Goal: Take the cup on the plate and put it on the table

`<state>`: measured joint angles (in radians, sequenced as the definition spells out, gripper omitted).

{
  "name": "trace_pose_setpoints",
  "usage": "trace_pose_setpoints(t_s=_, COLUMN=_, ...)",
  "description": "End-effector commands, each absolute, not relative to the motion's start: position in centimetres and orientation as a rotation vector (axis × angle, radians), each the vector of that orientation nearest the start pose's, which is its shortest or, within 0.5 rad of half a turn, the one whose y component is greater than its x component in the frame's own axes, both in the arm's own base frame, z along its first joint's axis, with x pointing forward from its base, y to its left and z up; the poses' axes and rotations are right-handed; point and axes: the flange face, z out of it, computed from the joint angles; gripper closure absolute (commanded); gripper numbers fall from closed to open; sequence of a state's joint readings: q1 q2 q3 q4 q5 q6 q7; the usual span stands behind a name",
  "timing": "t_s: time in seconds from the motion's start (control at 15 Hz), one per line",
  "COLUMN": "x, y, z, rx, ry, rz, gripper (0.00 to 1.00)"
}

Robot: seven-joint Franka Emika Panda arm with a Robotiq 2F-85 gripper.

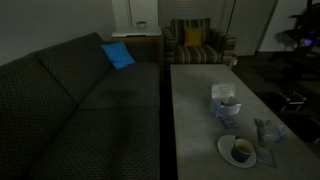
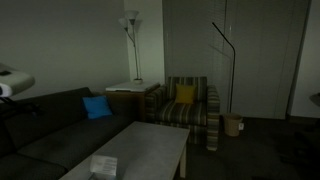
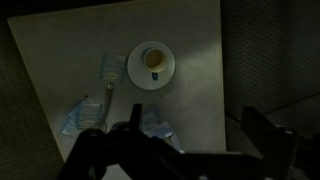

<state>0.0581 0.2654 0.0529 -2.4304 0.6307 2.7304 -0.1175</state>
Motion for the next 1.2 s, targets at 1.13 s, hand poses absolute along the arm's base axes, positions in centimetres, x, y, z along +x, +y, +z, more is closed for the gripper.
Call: trace_pose_setpoints(t_s=1.13, x=53.6, y=7.8, z=4.2, rx=-2.993, ry=0.462, rz=-0.21, gripper=0.0)
